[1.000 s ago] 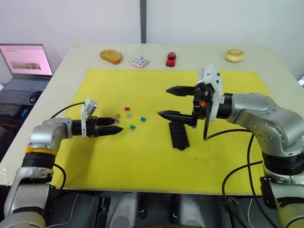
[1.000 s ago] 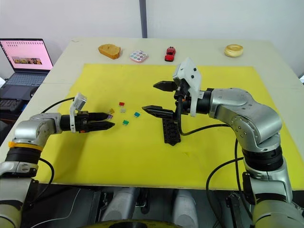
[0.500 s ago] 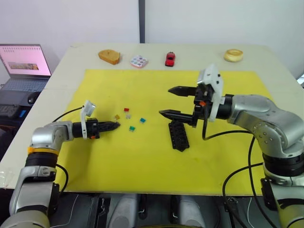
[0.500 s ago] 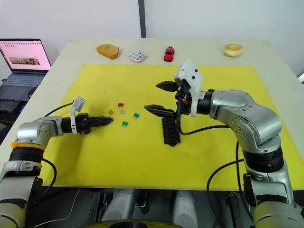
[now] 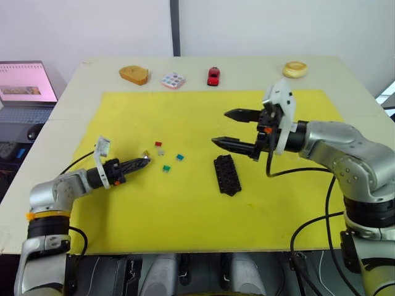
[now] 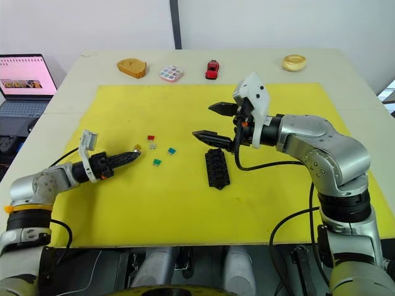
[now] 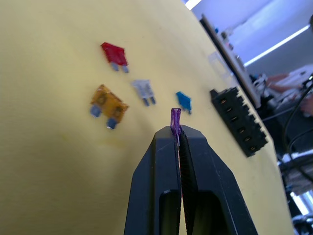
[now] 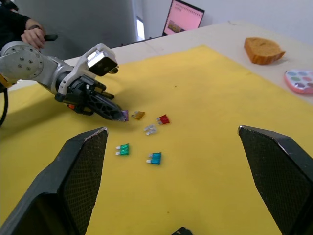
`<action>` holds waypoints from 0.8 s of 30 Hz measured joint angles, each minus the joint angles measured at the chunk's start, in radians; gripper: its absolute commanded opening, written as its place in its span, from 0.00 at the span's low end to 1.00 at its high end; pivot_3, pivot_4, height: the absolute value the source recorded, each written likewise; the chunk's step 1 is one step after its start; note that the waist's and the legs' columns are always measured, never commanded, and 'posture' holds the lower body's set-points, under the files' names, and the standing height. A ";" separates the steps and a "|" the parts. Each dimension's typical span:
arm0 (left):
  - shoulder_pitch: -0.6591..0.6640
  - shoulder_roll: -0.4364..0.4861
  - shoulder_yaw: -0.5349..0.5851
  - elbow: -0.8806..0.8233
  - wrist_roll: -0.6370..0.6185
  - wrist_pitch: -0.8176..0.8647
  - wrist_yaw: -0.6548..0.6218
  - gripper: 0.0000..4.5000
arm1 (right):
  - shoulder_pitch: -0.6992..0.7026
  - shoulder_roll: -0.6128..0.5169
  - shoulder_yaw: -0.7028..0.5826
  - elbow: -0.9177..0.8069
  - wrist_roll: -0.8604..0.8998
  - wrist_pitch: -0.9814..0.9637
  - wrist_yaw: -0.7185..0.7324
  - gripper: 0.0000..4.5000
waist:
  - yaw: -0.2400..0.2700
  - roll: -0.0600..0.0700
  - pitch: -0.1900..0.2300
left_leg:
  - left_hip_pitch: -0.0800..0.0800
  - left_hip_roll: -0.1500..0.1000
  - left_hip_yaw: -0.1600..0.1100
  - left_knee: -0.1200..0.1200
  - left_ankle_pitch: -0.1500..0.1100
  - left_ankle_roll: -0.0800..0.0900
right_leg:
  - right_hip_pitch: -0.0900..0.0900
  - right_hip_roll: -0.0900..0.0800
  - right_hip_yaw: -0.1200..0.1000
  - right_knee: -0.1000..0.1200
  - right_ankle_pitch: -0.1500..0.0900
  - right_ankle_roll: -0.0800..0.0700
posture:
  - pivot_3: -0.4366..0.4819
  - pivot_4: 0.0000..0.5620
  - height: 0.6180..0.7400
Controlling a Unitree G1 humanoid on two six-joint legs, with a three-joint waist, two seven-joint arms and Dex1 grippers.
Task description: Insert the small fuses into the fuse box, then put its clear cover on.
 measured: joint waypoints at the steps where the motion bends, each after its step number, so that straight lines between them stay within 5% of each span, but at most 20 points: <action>1: 0.013 -0.010 0.013 -0.028 -0.022 0.017 0.016 0.00 | 0.000 -0.005 0.000 0.000 0.003 0.004 0.004 1.00 | 0.000 0.000 0.000 | 0.000 0.000 0.000 0.000 0.000 0.000 | 0.000 0.000 0.000 0.000 0.000 0.000 | 0.48 0.27 1.00; 8: 0.267 -0.005 0.070 -0.383 -0.146 0.138 0.157 0.00 | 0.000 -0.028 0.003 0.016 0.014 0.015 0.041 1.00 | -0.004 -0.001 0.000 | 0.000 0.001 0.000 -0.001 -0.001 0.002 | 0.000 0.000 0.000 -0.001 -0.001 -0.001 | 0.48 0.27 1.00; 16: 0.387 0.018 0.098 -0.471 -0.216 0.163 0.201 0.00 | 0.013 -0.029 0.015 0.021 0.012 0.014 0.064 1.00 | 0.006 -0.001 0.000 | 0.000 0.001 0.000 -0.002 -0.003 0.004 | -0.001 0.000 0.000 -0.001 -0.002 -0.004 | 0.48 0.27 1.00; 20: 0.378 0.045 0.064 -0.420 -0.205 0.128 0.178 0.41 | 0.013 -0.028 0.027 0.022 0.002 0.013 0.072 1.00 | 0.005 -0.001 0.000 | 0.000 0.001 0.000 -0.002 -0.003 0.004 | -0.002 0.000 0.000 -0.001 -0.002 -0.004 | 0.48 0.27 1.00; 24: 0.420 0.181 0.036 -0.417 -0.191 0.086 0.088 0.41 | 0.014 -0.033 0.027 0.022 -0.004 0.013 0.075 1.00 | -0.002 -0.001 0.000 | 0.000 0.001 0.002 -0.006 -0.002 0.002 | -0.006 0.000 0.001 -0.001 -0.002 -0.005 | 0.48 0.27 1.00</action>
